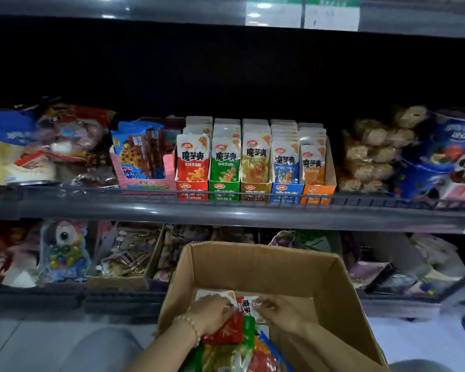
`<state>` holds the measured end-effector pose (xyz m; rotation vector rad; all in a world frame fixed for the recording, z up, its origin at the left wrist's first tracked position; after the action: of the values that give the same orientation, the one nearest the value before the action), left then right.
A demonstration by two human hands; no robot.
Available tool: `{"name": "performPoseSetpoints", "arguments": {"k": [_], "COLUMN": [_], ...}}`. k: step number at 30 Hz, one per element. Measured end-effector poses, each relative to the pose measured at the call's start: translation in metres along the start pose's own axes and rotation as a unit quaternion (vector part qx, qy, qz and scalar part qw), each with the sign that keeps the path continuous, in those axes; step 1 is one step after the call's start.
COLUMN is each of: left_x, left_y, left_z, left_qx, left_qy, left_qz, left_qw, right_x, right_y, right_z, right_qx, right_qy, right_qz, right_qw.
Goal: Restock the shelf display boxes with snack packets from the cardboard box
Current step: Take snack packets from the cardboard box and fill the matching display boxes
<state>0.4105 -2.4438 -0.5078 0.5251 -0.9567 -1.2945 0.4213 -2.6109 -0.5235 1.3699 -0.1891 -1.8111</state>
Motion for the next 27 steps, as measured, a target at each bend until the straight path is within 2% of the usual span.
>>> {"name": "performPoseSetpoints", "arguments": {"k": [1,3,6,10,15,18,21,24,27], "left_x": [-0.005,-0.014,-0.020,-0.020,-0.017,-0.015,-0.016,-0.021,-0.020], "left_y": [-0.011,-0.027,-0.035,-0.034,-0.024,-0.013,0.003,0.021,0.035], "left_z": [-0.002,-0.004,-0.005,-0.005,-0.002,0.001,0.004,0.010,0.021], "left_qx": [-0.027,-0.070,-0.097,-0.101,-0.070,-0.030,0.025,0.076,0.076], "left_qy": [0.014,0.038,0.056,0.057,0.057,0.045,0.035,0.027,0.020], "left_qz": [0.002,0.014,0.035,0.070,0.102,0.125,0.196,0.258,0.351], "left_qw": [1.000,0.997,0.993,0.991,0.991,0.991,0.980,0.963,0.933], "right_x": [0.005,0.018,0.027,0.019,0.020,0.017,0.000,-0.026,-0.050], "right_y": [-0.010,-0.031,-0.042,-0.053,-0.066,-0.053,-0.025,0.014,0.051], "right_z": [-0.003,-0.010,-0.019,-0.025,-0.029,-0.027,-0.019,-0.006,0.008], "right_qx": [-0.013,-0.046,-0.053,-0.080,-0.072,-0.034,-0.022,0.000,0.024], "right_qy": [-0.015,-0.077,-0.133,-0.134,-0.131,-0.113,-0.066,0.011,0.059], "right_qz": [0.001,-0.065,-0.120,-0.149,-0.142,-0.178,-0.230,-0.238,-0.260], "right_qw": [1.000,0.994,0.982,0.976,0.979,0.977,0.971,0.971,0.964]}}
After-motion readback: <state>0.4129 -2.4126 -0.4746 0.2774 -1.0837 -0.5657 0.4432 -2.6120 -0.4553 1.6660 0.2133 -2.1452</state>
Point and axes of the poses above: each hand's wrist, its own z-axis away from the middle knuckle, its own y-axis out of the back of the hand, x = y × z, the point moved 7 cm from there along -z, towards the middle knuckle, and after that the axes turned 5 degrees about y, right-handed, at the moved point
